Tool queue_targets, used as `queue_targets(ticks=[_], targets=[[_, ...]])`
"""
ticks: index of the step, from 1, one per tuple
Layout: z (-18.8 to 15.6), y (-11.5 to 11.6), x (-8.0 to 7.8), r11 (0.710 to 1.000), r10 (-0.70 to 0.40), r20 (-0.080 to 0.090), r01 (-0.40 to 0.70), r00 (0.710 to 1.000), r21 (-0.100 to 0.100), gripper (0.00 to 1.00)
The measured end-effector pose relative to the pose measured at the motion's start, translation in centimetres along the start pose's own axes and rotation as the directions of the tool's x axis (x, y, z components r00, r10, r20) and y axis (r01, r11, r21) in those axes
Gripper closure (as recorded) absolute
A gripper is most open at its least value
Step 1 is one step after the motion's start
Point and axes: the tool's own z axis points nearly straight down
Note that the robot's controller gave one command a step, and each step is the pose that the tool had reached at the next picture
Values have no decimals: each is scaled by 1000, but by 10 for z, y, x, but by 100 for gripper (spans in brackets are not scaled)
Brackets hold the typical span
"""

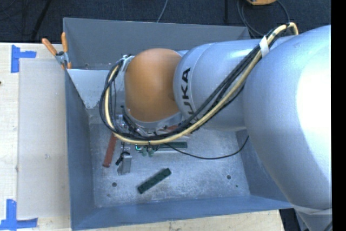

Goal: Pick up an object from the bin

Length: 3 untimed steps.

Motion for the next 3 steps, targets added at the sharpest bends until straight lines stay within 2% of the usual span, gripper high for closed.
queue_targets(ticks=[1, 2, 3], targets=[[61, -57, -44, 929, -369, 9, 369, 929, 3, 0], [15, -132, -22, 875, -485, 7, 485, 875, 5, 0], [62, -151, -57, 859, -512, 14, 512, 859, 3, 0]])
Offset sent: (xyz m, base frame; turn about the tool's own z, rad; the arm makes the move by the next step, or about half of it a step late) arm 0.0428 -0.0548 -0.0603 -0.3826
